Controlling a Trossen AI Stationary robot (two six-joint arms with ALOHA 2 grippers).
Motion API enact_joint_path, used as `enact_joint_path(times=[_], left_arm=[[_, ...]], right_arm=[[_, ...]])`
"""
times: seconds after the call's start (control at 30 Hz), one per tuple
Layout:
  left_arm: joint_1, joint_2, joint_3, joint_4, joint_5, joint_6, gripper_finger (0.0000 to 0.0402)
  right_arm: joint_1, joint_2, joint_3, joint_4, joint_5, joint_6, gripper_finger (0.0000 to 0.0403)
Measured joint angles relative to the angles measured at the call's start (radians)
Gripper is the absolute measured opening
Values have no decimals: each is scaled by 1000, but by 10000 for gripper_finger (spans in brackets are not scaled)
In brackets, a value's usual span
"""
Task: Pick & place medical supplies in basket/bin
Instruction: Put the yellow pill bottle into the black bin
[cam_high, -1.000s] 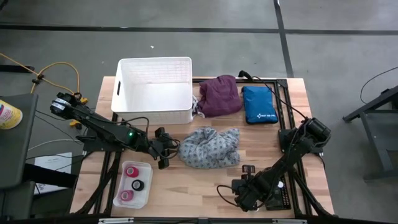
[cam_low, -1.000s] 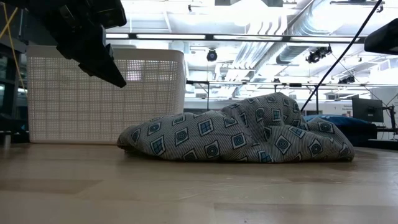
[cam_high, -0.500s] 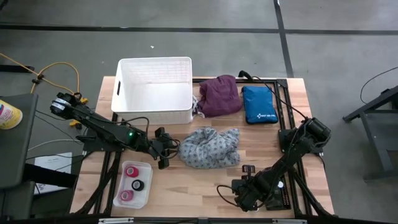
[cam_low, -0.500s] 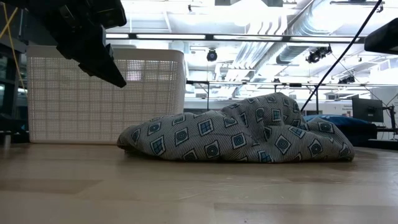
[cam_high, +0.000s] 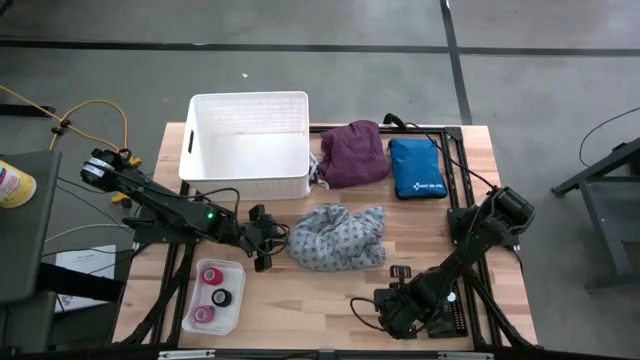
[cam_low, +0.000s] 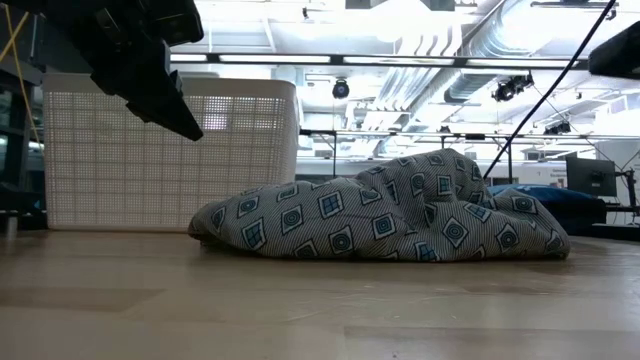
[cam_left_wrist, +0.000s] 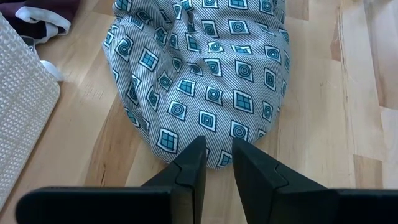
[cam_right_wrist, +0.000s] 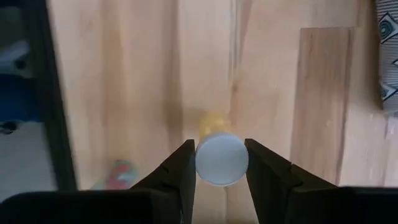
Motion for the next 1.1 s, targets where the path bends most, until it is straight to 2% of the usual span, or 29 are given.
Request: enact_joint_path(times=[0.43,1.1], left_arm=[[0,0,0,0,0,0,74],[0,0,0,0,0,0,74]], right_arm=[[-39,-118,0,-58,5,-20,108],[-21,-118,12,-112,-6,-23,109]])
